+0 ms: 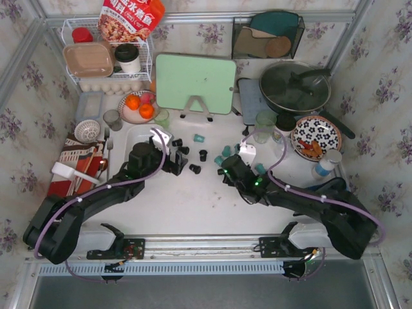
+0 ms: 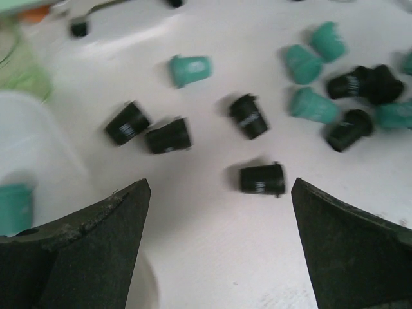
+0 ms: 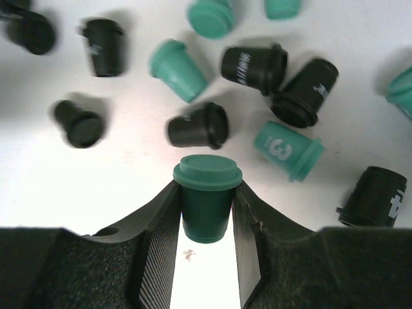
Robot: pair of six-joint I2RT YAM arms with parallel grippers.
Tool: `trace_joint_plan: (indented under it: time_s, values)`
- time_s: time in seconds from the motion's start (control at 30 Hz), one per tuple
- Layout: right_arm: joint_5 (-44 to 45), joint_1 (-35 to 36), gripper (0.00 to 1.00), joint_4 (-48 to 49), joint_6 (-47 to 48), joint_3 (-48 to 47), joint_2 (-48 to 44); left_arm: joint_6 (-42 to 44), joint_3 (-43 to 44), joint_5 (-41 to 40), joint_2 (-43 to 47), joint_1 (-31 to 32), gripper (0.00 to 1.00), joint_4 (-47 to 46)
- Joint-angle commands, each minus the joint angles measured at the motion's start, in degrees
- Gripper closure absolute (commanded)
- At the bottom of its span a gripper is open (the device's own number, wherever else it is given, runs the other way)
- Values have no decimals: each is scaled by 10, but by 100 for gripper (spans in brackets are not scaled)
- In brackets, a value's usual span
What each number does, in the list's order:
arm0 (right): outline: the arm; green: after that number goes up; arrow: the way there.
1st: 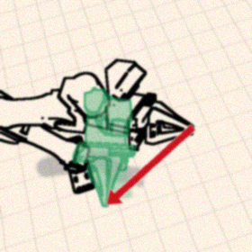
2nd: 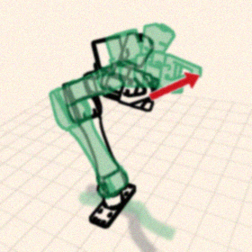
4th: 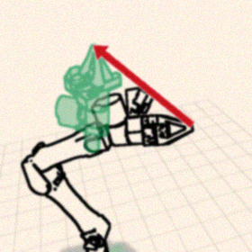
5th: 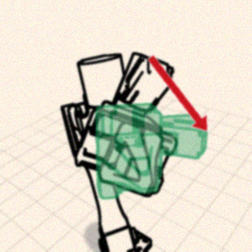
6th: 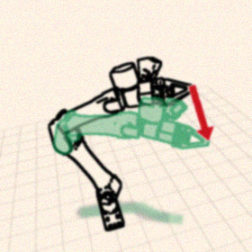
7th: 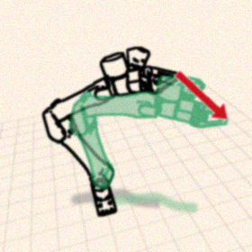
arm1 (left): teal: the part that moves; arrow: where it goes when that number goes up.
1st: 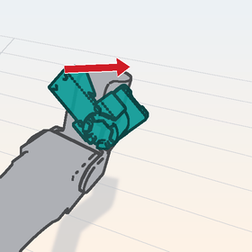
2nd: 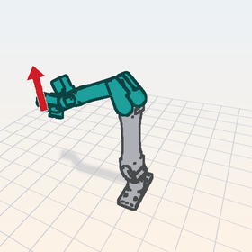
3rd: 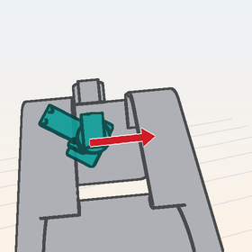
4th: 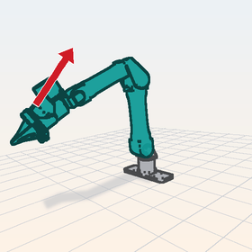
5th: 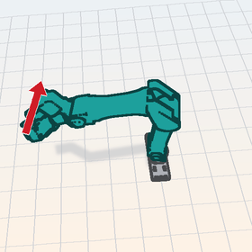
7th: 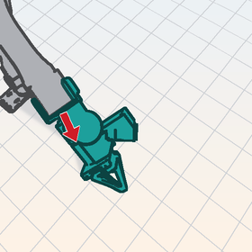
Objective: Mix the coffee capsules in the storage basket
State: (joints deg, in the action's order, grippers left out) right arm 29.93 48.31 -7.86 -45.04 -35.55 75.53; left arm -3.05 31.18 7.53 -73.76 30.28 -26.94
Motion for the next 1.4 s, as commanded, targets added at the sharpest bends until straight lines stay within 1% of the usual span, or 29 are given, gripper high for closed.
trace_joint_plan:
  time_s: [0.0, 0.1, 0.17, 0.27, 0.37, 0.43, 0.57, 0.7, 0.8, 0.83, 0.93, 1.07, 1.2, 1.3, 1.37]
  values:
    - [-38, 2, 70, 5, 58, -14, -71, 77, -21, 142, 4, 26, 5, -126]
    - [-79, 3, 70, 22, 84, -16, -125, 137, -42, 230, 3, 56, 3, -182]
    - [-109, 3, 70, 34, 90, -16, -160, 185, -48, 261, 4, 84, 2, -196]
    - [-160, 3, 70, 57, 89, -11, -189, 238, -55, 292, 4, 113, 1, -201]
    - [-215, 10, 70, 74, 83, -11, -186, 271, -63, 301, 4, 132, 1, -215]
    - [-235, 23, 70, 80, 80, -13, -171, 287, -68, 305, 5, 139, 1, -223]
    - [-241, 60, 70, 100, 83, -21, -137, 323, -71, 306, 3, 160, 1, -220]
    - [-247, 81, 69, 106, 85, -37, -108, 326, -70, 276, 7, 168, 1, -218]
    - [-247, 85, 69, 111, 83, -38, -101, 328, -72, 272, 17, 168, 1, -213]
    - [-246, 85, 69, 112, 82, -38, -100, 329, -72, 276, 19, 168, 2, -210]
    - [-246, 85, 68, 112, 80, -39, -103, 338, -71, 278, 20, 168, 10, -201]
    - [-232, 85, 67, 101, 80, -39, -118, 347, -67, 280, 21, 168, 16, -187]
    - [-222, 86, 67, 88, 80, -37, -134, 349, -66, 280, 21, 168, 19, -184]
    - [-220, 86, 66, 82, 79, -36, -137, 342, -66, 280, 23, 169, 26, -189]
    - [-222, 86, 66, 80, 79, -35, -132, 338, -68, 282, 29, 169, 29, -192]
